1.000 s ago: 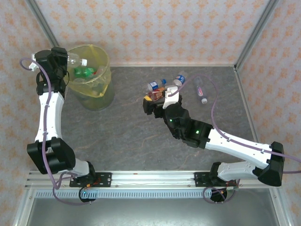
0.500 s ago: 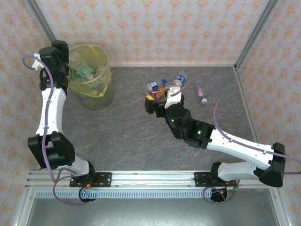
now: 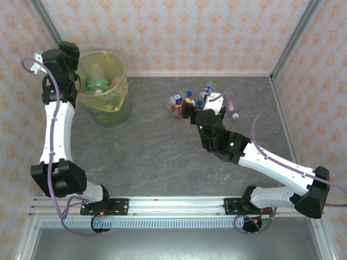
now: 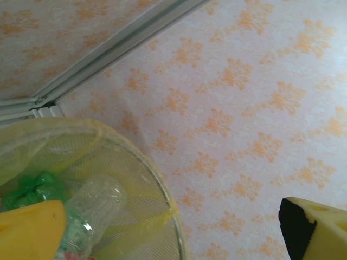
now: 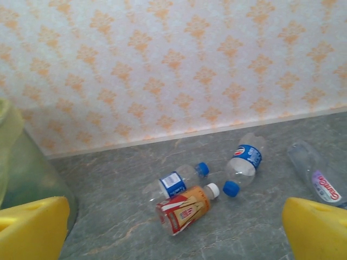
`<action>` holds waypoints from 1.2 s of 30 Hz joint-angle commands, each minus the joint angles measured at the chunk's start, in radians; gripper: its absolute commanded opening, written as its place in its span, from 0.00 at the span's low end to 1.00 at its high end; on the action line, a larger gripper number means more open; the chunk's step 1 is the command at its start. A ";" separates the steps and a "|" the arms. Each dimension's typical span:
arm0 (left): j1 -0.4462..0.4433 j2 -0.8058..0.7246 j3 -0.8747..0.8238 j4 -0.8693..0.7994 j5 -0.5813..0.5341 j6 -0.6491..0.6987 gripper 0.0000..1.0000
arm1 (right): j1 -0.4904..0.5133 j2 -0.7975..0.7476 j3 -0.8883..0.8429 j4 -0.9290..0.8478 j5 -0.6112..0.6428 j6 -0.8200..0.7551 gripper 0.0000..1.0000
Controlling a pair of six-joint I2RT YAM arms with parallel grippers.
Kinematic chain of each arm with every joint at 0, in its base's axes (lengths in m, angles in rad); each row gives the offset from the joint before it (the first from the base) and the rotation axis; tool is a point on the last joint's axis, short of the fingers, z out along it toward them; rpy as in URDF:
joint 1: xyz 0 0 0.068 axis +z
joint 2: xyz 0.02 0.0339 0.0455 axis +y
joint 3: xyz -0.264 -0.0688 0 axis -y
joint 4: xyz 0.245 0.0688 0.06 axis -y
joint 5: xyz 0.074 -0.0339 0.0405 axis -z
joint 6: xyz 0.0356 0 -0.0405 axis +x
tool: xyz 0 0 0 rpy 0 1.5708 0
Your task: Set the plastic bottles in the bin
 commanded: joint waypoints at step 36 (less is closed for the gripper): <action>-0.747 -0.189 -0.170 -0.097 0.024 0.345 0.99 | -0.860 0.530 0.077 0.005 -0.694 0.063 0.97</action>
